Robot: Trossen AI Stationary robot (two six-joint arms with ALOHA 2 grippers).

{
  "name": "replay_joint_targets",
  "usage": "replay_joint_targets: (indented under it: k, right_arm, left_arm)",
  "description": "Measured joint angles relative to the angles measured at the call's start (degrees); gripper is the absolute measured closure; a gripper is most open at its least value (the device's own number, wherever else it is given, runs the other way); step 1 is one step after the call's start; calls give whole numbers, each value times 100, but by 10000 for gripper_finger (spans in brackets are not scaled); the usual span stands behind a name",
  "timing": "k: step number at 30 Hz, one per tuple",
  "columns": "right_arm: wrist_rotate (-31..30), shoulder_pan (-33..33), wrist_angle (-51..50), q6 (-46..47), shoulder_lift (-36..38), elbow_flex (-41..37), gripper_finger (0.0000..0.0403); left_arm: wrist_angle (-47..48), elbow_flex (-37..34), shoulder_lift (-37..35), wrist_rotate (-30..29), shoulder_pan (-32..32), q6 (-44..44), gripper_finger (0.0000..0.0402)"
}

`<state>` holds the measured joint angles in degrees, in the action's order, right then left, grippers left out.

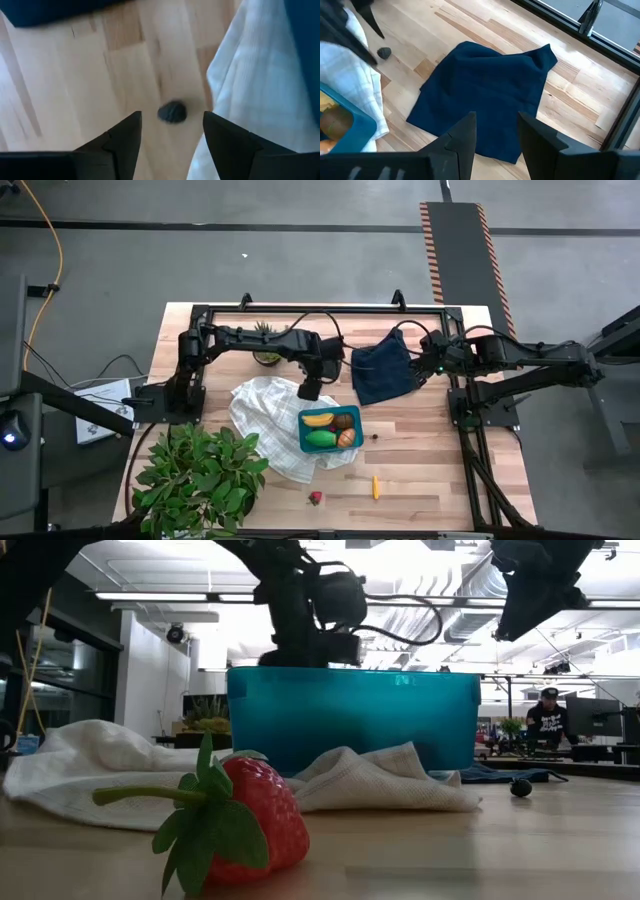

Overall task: Pick and placing Produce into tupperware
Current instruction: Put the blackberry into the blue bin

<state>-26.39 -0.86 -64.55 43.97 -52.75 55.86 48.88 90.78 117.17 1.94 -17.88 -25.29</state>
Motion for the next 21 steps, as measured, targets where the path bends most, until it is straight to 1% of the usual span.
replay_joint_targets:
  k: [2, 5, 7, 9, 16, 21]
  right_arm:
    - [0, 0, 62, 2, 0, 0, 269]
    - [0, -1, 180, 9, -1, 0, 269]
    - [8, 0, 255, 9, 0, 0, 269]
    - [17, 0, 352, 5, -2, 0, 269]
    - [198, 0, 544, -49, -2, 0, 269]
    - [291, 0, 594, -124, -1, 0, 269]
  left_arm:
    - [-173, 0, 45, -15, 54, 586, 204]
    - [-193, -3, 46, -188, 69, 2280, 210]
    - [-138, -2, 46, -191, 62, 3385, 214]
    - [-83, -2, 47, -196, 58, 4127, 219]
    - [72, -2, 47, 0, 67, 5650, 234]
    - [93, -2, 47, -4, 49, 6555, 235]
